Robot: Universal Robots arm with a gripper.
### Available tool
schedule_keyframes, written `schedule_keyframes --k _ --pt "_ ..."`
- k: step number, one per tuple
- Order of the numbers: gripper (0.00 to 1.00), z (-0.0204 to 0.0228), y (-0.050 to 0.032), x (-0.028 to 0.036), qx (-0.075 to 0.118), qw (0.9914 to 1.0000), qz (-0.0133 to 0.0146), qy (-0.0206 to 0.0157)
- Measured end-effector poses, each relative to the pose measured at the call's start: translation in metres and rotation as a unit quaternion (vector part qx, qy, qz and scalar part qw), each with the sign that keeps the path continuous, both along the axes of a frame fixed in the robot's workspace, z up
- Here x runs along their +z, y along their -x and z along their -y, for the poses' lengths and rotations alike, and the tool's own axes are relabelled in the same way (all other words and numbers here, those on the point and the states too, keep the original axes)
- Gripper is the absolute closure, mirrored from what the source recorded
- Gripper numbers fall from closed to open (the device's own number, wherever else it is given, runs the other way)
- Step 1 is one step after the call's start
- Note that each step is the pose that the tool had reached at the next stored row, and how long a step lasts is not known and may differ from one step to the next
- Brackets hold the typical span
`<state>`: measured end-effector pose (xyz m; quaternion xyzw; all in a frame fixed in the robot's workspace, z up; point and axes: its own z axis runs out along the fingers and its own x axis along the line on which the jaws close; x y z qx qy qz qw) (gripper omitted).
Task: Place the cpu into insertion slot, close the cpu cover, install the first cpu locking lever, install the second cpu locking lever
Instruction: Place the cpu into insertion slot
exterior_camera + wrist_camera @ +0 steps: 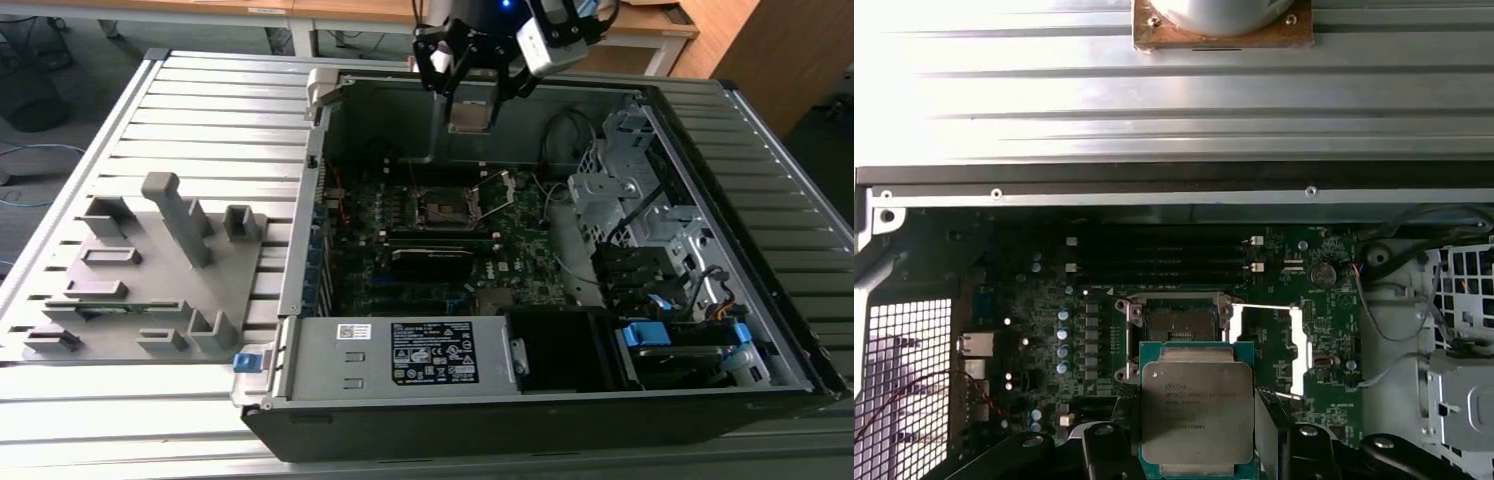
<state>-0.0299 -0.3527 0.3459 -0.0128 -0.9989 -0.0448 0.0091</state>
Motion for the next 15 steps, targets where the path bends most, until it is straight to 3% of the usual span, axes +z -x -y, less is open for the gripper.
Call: schedule_keyframes --k 15 --pt "0.46 0.0000 0.0022 -0.0146 0.000 1.00000 0.0000 0.0000"
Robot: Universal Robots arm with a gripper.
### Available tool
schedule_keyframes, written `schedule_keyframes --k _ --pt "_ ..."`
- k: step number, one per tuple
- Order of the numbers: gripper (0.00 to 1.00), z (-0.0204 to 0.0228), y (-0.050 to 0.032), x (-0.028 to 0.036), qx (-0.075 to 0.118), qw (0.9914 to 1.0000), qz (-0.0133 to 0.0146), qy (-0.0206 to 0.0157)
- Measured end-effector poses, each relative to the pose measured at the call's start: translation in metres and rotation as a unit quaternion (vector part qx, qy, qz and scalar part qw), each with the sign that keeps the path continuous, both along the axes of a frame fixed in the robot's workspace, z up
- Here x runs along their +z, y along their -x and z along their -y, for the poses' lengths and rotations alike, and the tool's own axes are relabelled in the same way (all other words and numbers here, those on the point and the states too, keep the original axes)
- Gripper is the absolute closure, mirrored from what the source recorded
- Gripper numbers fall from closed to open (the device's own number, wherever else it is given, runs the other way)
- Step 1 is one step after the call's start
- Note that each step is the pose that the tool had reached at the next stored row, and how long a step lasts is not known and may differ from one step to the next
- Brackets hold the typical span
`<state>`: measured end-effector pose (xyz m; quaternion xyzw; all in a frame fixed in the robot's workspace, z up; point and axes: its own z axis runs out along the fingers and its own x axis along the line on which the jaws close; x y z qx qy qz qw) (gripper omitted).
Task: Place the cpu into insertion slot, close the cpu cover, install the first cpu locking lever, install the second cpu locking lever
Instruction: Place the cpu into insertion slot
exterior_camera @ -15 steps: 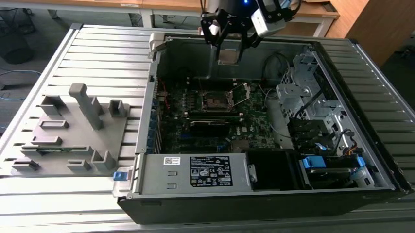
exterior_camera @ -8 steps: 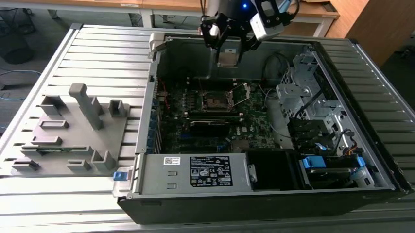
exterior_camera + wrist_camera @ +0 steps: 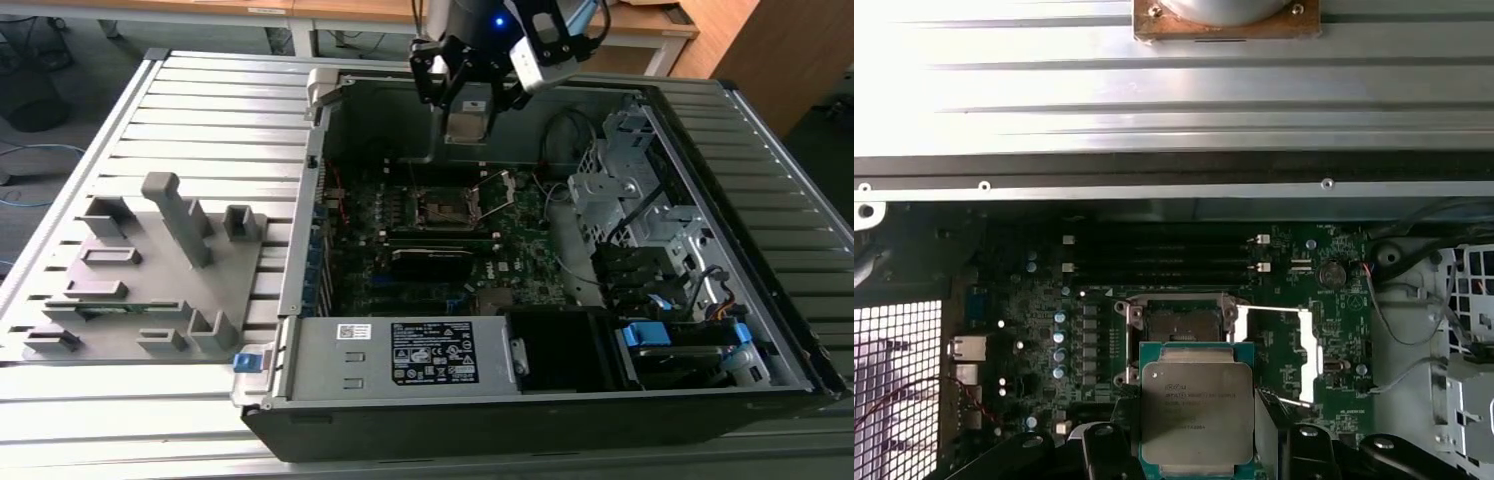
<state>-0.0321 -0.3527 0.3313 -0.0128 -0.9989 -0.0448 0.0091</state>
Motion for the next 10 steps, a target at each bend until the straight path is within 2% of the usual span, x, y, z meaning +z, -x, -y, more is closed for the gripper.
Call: schedule_keyframes --k 10 --pt "0.46 0.0000 0.0029 -0.0092 0.000 1.00000 0.0000 0.0000"
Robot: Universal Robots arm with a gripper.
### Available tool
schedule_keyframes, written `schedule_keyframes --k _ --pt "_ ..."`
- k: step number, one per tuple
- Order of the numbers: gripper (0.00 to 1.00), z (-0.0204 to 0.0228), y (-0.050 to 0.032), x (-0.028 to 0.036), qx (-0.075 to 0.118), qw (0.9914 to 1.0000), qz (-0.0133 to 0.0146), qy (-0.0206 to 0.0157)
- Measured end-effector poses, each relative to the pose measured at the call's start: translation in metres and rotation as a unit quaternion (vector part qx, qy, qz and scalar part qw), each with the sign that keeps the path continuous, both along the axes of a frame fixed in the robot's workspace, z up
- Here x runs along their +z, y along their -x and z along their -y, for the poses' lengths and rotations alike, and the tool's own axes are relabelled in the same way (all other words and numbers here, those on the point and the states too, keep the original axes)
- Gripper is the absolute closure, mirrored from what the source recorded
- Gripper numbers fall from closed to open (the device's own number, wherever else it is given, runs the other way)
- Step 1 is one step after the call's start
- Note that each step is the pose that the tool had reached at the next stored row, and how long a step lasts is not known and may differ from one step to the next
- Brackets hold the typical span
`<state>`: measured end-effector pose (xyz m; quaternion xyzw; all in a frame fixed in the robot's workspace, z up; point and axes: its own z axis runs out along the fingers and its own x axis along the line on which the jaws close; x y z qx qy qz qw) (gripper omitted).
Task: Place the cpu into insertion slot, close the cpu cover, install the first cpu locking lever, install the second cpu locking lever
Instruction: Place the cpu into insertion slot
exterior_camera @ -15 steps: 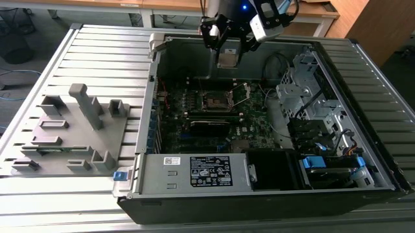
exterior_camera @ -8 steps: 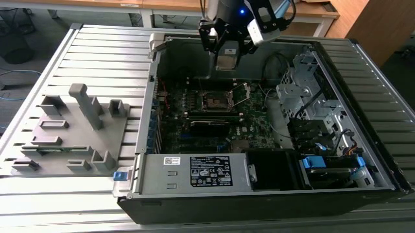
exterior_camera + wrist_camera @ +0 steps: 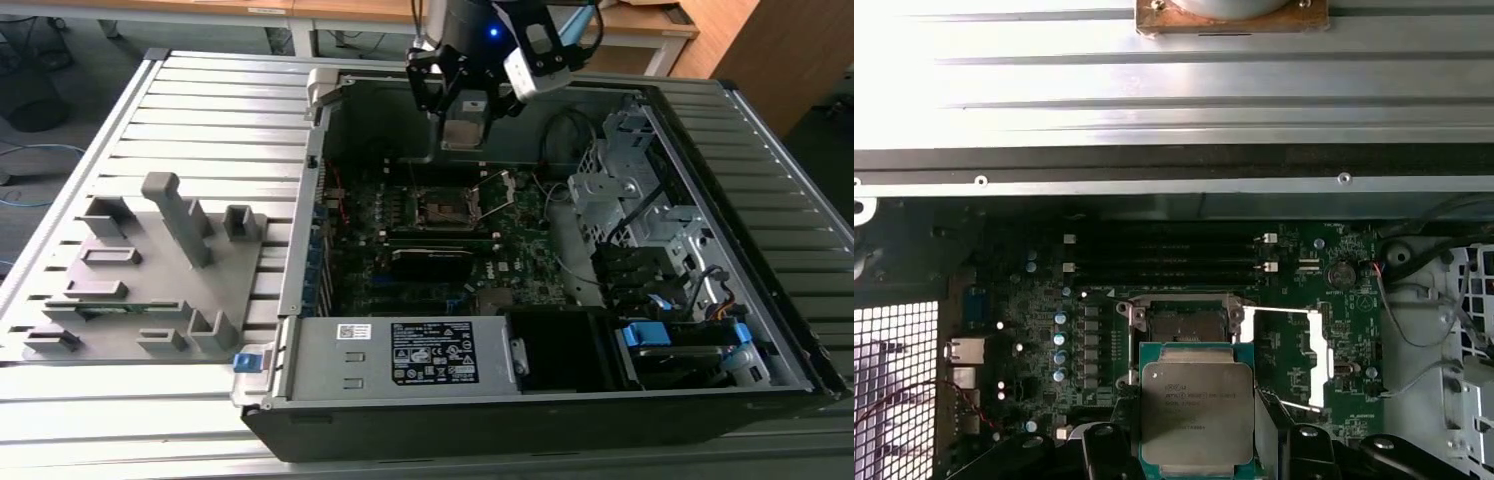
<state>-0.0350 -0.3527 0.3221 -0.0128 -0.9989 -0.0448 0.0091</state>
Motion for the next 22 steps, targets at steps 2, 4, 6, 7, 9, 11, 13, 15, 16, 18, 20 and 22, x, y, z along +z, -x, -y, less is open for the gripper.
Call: schedule_keyframes --k 2,4,6,7,9,11,13,15,16,18,20,22 --pt "0.46 0.0000 0.0004 -0.0019 0.000 1.00000 0.0000 0.0000" --pt "0.46 0.0000 0.0008 -0.0036 0.000 1.00000 0.0001 0.0000" --pt "0.46 0.0000 0.0013 -0.0053 0.000 1.00000 0.0002 0.0000" --pt "0.46 0.0000 0.0016 -0.0062 0.001 1.00000 0.0002 0.0000" --pt "0.46 0.0000 0.0020 -0.0079 0.001 1.00000 0.0003 0.0000" --pt "0.46 0.0000 0.0021 -0.0100 0.001 1.00000 0.0003 0.0000" --pt "0.46 0.0000 0.0022 -0.0130 0.001 1.00000 0.0003 0.0000" --pt "0.46 0.0000 0.0022 -0.0163 0.001 1.00000 0.0003 0.0000" --pt "0.46 0.0000 0.0022 -0.0180 0.001 1.00000 0.0002 0.0000" --pt "0.46 0.0000 0.0022 -0.0209 0.002 1.00000 0.0003 0.0000" --pt "0.46 0.0000 0.0022 -0.0215 0.002 1.00000 0.0002 0.0001" --pt "0.46 0.0000 0.0022 -0.0215 0.002 1.00000 0.0002 0.0001"
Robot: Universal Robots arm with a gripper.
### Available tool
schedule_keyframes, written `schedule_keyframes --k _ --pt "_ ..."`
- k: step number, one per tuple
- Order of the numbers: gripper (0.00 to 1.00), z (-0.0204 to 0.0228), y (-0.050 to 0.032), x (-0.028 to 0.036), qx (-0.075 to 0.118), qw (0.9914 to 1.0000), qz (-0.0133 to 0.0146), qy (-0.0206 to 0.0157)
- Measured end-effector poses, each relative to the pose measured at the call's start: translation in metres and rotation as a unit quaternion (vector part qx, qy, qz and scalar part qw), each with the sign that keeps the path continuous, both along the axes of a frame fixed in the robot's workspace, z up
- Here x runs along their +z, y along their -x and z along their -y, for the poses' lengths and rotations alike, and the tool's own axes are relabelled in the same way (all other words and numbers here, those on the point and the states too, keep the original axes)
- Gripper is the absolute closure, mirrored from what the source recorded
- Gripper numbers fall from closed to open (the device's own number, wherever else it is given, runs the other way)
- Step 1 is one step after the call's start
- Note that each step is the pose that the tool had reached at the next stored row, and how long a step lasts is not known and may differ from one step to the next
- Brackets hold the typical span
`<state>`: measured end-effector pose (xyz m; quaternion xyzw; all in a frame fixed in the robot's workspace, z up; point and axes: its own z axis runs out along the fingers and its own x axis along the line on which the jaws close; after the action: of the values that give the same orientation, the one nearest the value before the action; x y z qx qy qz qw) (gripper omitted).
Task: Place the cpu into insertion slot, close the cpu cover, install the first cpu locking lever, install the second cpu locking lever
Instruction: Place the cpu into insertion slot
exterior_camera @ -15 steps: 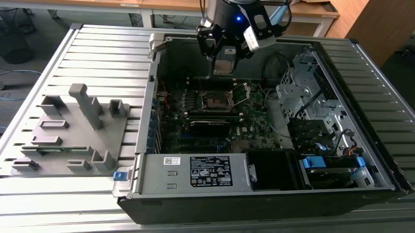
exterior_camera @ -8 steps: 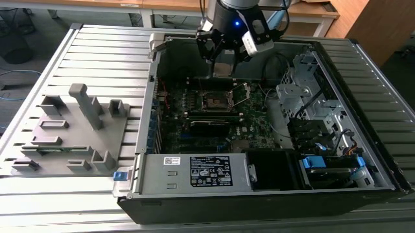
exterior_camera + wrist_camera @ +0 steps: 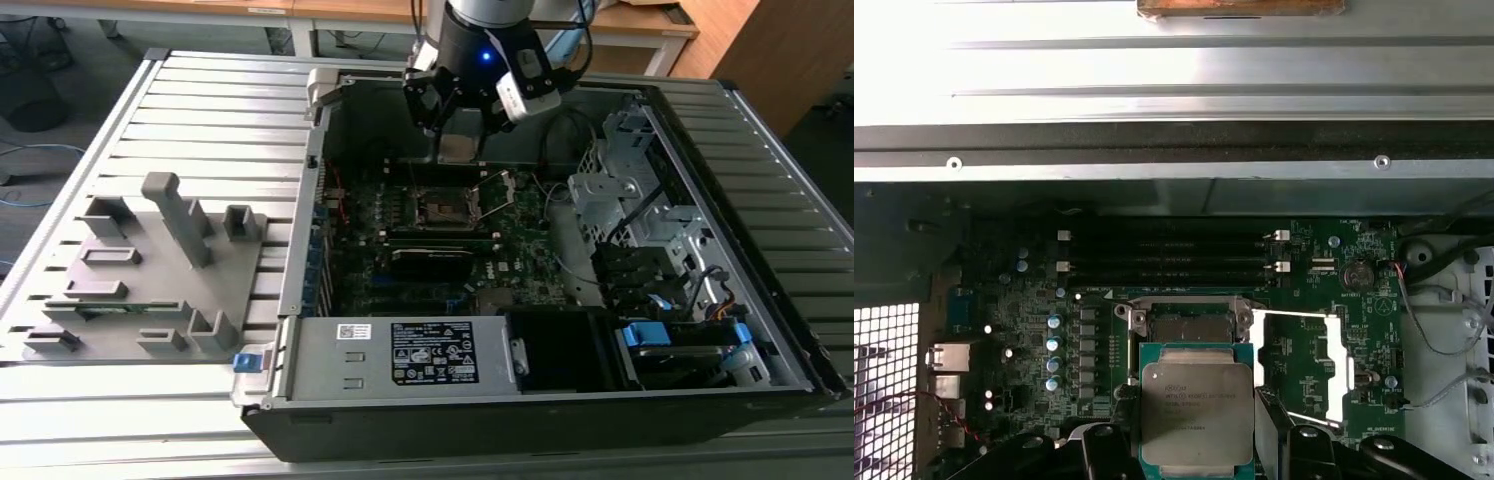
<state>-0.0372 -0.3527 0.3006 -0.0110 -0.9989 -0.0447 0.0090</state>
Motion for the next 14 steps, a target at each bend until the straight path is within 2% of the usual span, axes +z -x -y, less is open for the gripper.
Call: schedule_keyframes --k 8,14 --pt "0.46 -0.0001 0.0000 -0.0005 0.000 1.00000 0.0001 -0.0003" --pt "0.46 0.0000 0.0000 -0.0079 0.000 1.00000 0.0000 -0.0001"
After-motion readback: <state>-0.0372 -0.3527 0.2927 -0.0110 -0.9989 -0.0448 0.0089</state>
